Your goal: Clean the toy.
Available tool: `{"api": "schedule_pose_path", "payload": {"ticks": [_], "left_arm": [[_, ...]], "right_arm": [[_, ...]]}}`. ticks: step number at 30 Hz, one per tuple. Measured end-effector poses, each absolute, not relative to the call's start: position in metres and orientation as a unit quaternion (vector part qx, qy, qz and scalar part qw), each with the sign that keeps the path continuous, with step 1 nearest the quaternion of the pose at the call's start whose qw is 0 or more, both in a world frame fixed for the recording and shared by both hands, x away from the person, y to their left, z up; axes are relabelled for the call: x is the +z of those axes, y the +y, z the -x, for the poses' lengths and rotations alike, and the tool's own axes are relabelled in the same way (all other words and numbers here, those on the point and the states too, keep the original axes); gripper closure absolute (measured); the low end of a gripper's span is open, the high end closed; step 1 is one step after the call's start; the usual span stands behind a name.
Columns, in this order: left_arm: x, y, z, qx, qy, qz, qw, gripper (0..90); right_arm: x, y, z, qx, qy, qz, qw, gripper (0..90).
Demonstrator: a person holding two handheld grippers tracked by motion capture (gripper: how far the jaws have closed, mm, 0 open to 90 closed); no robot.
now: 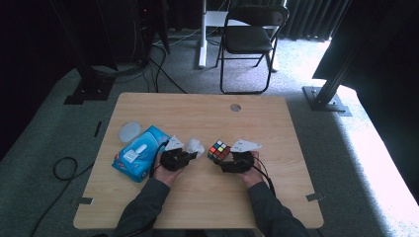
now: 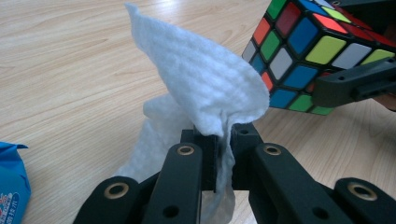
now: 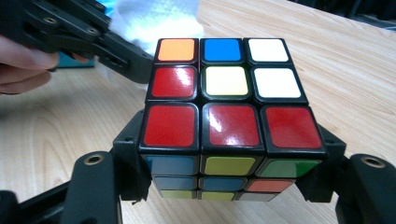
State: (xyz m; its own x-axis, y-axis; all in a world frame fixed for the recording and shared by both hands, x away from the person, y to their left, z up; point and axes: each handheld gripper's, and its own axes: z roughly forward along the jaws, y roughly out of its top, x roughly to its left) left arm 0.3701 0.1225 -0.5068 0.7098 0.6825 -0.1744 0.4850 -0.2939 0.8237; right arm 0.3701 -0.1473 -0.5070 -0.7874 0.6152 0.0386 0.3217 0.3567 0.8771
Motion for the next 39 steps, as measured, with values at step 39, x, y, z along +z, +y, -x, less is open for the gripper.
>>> {"api": "schedule_pose_path", "payload": {"ticks": [39], "left_arm": [[-0.51, 0.121, -0.369, 0.102, 0.365, -0.8, 0.464, 84.8]], "right_arm": [[-0.525, -0.164, -0.385, 0.415, 0.755, -0.454, 0.227, 33.7]]}}
